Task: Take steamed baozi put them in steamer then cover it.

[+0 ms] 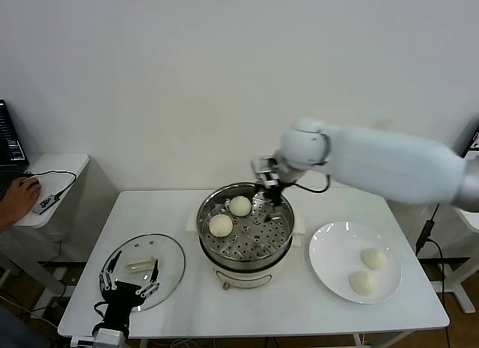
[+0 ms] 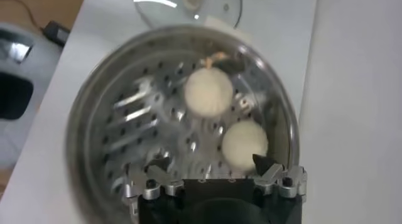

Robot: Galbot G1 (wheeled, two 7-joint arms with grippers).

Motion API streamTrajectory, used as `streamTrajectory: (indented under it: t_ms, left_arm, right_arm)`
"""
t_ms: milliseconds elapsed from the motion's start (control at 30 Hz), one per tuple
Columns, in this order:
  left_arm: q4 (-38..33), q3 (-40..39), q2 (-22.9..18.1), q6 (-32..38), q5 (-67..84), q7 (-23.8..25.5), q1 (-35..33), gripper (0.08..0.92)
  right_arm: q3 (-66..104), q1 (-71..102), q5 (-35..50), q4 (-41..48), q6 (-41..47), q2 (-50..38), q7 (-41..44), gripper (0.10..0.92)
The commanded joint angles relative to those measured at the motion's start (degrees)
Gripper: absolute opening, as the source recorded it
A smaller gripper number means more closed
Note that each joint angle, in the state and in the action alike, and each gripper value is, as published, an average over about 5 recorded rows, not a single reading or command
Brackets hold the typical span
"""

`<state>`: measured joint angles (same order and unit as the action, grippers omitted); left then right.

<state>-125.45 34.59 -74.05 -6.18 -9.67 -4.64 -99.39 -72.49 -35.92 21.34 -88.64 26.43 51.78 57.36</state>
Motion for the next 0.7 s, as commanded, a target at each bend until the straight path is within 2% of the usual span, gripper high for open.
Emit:
streamTrajectory:
  t_ms: [33, 367, 700]
  left_arm:
    - [0.5, 0.0, 0.2, 0.0, -0.1, 0.0, 0.1, 0.823]
    - [1.9, -0.6, -0.3, 0.0, -0.5, -0.1, 0.0, 0.823]
    - [1.9, -0.7, -0.7, -0.1, -1.7, -0.1, -0.4, 0.823]
  right_arm:
    - [1.6, -0.5, -9.7, -8.5, -7.0, -22.3, 6.4, 0.823]
    - [12.2, 20.0, -20.5, -10.3, -10.0, -33.7, 5.2, 0.823]
    - [25.8, 41.9, -26.5, -9.3, -10.9, -36.1, 3.9, 0.823]
